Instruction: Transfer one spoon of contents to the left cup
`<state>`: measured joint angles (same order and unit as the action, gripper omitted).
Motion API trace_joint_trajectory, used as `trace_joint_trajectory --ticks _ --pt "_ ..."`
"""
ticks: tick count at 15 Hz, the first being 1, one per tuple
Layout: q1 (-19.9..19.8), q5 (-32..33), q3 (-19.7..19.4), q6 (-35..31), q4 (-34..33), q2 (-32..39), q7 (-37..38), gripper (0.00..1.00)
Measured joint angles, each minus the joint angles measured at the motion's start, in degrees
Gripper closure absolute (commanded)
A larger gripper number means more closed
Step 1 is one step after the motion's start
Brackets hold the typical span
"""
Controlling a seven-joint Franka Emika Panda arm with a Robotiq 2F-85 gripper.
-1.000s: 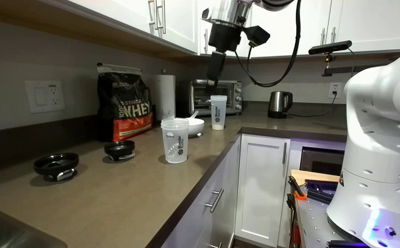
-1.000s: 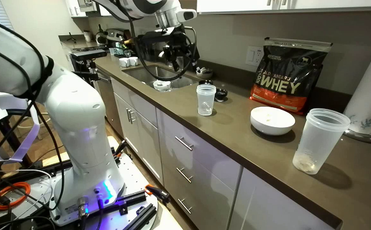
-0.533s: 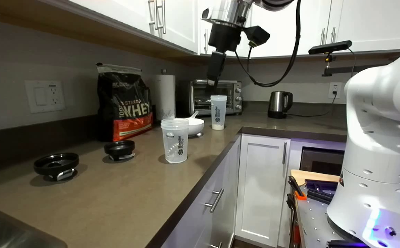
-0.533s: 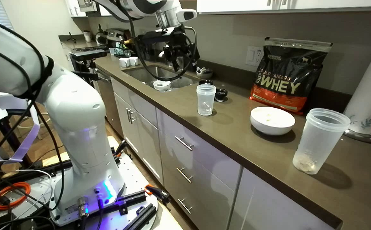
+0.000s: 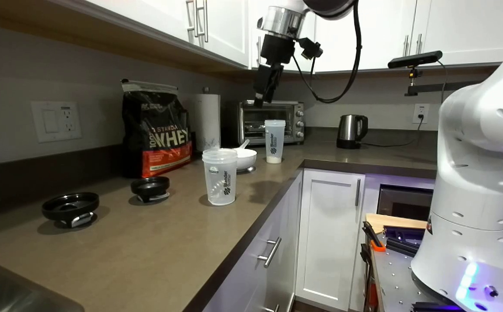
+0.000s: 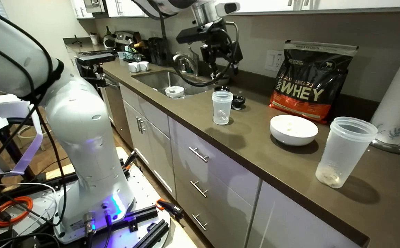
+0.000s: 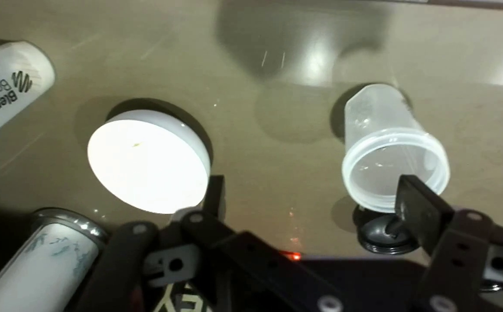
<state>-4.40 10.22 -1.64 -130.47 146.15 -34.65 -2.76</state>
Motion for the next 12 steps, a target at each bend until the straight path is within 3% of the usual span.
trace_joint_trajectory --ticks 4,12 --pt "-2.3 0.4 -2.4 -2.1 -5.5 6.8 0.0 0.00" --pt "-3.0 0.4 -6.0 -3.6 -13.2 18.4 0.0 0.00"
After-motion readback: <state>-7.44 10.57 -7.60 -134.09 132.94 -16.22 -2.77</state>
